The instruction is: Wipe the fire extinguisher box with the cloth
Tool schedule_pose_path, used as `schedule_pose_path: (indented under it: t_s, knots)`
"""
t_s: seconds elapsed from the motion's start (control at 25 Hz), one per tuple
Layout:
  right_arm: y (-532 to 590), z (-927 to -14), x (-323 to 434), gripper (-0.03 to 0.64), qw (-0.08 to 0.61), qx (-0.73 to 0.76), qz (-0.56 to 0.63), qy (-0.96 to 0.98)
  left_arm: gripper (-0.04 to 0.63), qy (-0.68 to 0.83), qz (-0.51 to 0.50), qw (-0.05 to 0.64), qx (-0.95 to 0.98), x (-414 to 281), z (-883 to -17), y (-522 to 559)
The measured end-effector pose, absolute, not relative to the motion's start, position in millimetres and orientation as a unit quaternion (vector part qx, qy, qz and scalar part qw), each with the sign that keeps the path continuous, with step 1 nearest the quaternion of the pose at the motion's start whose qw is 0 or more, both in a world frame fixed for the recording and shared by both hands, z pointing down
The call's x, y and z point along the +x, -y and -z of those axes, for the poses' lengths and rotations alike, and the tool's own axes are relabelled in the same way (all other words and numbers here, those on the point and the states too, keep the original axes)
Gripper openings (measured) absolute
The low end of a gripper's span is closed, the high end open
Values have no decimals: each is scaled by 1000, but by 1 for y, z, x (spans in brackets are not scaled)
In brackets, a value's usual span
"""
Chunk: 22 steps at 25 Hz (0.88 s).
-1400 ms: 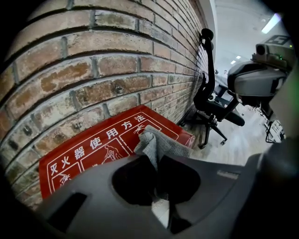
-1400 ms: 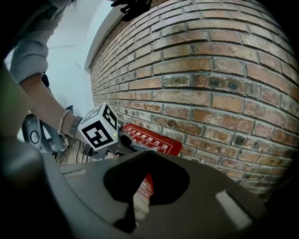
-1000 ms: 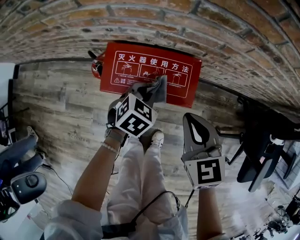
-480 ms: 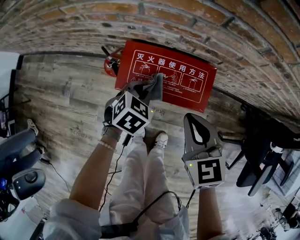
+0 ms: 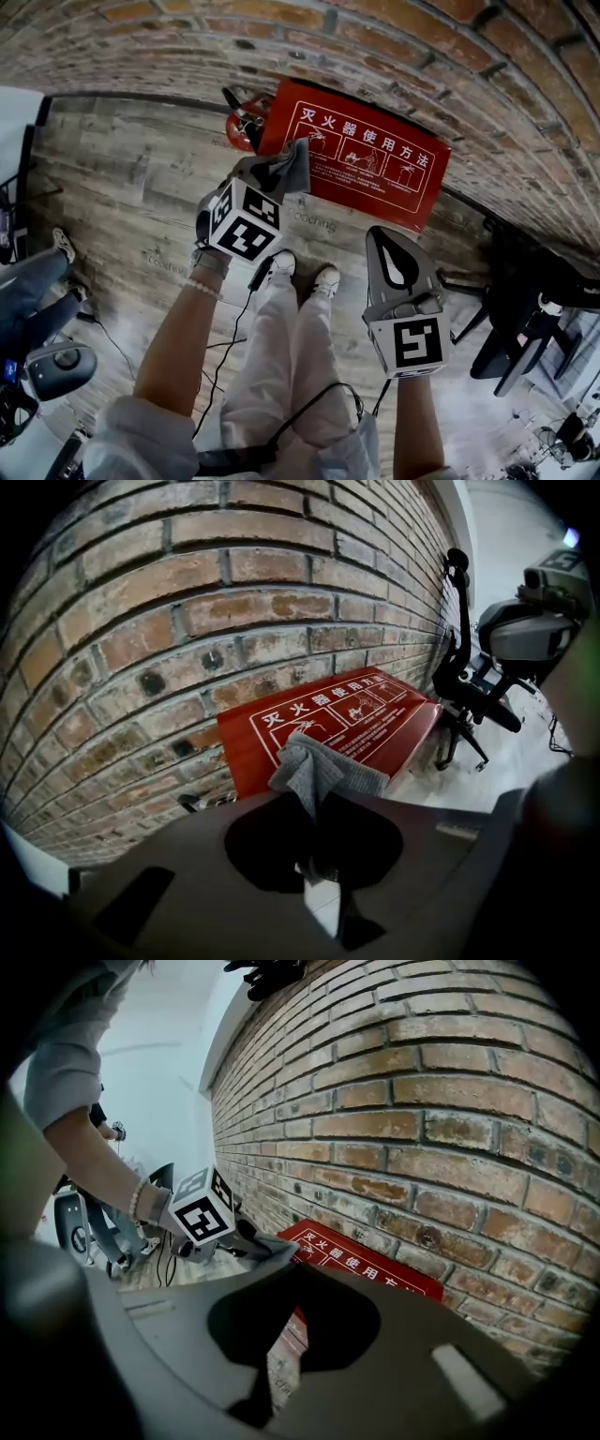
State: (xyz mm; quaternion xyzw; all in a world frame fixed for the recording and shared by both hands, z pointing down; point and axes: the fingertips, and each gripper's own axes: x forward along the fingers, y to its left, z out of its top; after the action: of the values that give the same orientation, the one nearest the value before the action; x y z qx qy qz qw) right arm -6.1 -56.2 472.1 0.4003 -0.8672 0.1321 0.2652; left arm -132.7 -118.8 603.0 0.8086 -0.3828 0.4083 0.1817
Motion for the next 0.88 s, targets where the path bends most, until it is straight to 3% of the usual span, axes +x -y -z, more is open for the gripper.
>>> schedule_pose_path:
  t_s: [0.56, 0.88]
  knots:
    - [48, -474, -31, 9, 271, 381, -127, 875, 15, 451, -381, 216, 778, -193, -603, 117]
    - [44, -473, -27, 9, 270, 383, -125, 874, 14, 462, -367, 218, 777, -194, -598, 117]
